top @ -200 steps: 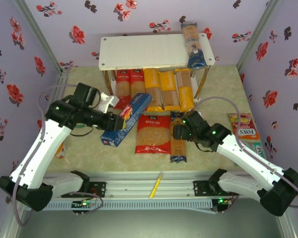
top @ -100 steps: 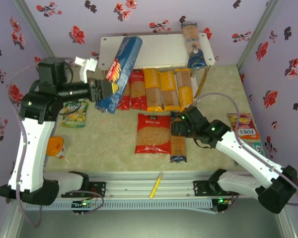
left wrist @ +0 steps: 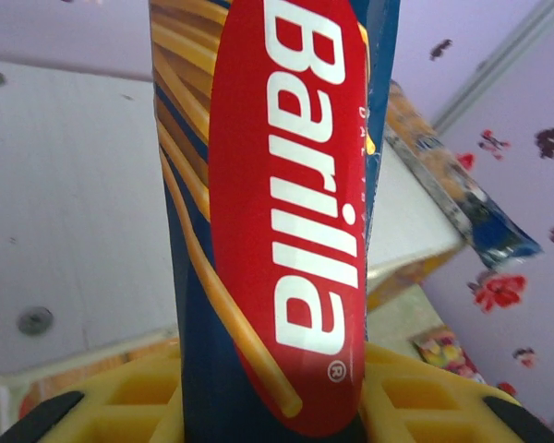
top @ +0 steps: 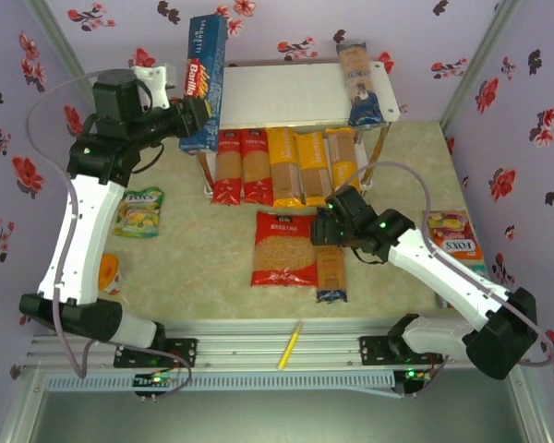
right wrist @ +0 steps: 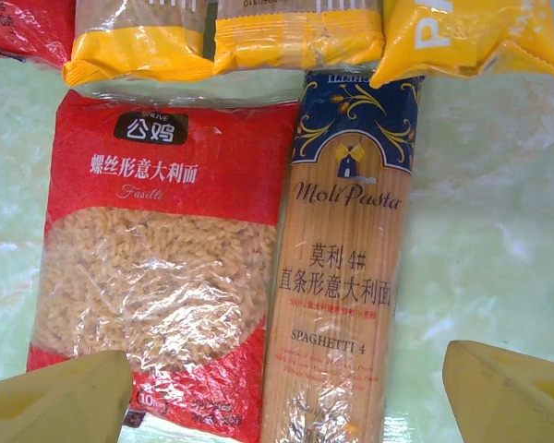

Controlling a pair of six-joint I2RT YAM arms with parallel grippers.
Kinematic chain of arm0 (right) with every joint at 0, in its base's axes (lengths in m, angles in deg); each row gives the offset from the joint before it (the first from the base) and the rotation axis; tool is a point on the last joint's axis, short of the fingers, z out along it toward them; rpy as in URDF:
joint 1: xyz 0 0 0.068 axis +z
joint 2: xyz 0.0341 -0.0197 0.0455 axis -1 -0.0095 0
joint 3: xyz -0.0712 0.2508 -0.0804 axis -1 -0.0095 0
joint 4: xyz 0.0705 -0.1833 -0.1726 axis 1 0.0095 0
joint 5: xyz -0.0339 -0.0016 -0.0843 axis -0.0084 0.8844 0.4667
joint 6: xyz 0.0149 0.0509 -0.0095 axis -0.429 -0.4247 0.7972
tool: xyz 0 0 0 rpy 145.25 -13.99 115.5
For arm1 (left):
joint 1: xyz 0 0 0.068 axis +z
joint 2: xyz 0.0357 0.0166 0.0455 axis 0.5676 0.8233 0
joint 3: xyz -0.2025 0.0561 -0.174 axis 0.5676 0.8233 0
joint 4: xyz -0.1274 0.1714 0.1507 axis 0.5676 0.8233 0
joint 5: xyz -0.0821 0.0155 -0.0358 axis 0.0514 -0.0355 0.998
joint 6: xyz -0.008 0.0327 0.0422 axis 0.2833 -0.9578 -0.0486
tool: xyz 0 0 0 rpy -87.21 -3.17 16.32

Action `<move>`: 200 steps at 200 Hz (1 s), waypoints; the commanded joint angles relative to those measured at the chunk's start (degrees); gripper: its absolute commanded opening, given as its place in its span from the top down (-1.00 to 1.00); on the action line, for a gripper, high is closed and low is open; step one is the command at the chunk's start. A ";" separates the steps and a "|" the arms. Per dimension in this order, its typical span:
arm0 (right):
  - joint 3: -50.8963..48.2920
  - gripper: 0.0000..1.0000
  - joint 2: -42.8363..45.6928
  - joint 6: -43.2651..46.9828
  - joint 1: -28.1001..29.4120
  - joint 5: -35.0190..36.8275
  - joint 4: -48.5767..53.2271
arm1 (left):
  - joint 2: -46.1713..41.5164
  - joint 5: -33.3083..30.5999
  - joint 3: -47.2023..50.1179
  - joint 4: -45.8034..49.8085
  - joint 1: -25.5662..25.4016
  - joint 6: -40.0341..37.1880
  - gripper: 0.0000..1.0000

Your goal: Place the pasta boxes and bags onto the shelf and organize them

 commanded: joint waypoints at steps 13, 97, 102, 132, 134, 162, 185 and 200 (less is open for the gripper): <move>3.67 -0.77 -3.15 2.13 -0.81 -1.53 -1.12 | 4.40 -4.46 -8.10 -10.97 -1.98 -2.25 1.00; 4.74 -0.77 -6.36 2.76 -1.36 -2.55 -1.65 | 14.72 -14.40 -19.42 -2.93 -7.16 -6.21 1.00; 4.80 -0.77 -6.44 2.88 -1.36 -2.63 -1.55 | 14.91 -15.13 -19.41 -2.81 -7.33 -6.22 1.00; 4.89 -0.77 -6.80 3.23 -1.54 -2.76 -1.21 | 15.91 -17.64 -19.27 -3.56 -7.87 -5.95 1.00; 4.89 -0.77 -6.81 3.21 -1.54 -2.78 -1.21 | 15.97 -17.75 -19.28 -3.59 -7.91 -5.95 1.00; 4.72 -0.77 -6.79 3.48 -1.93 -2.92 -0.97 | 16.99 -19.54 -19.58 -4.00 -8.18 -5.49 1.00; 4.58 -0.77 -6.81 3.74 -2.06 -2.91 -0.74 | 17.99 -21.02 -20.05 -3.70 -8.22 -5.48 1.00; 4.31 -0.77 -6.67 3.75 -2.25 -2.93 -0.69 | 18.40 -22.78 -20.04 -3.44 -8.33 -5.45 0.94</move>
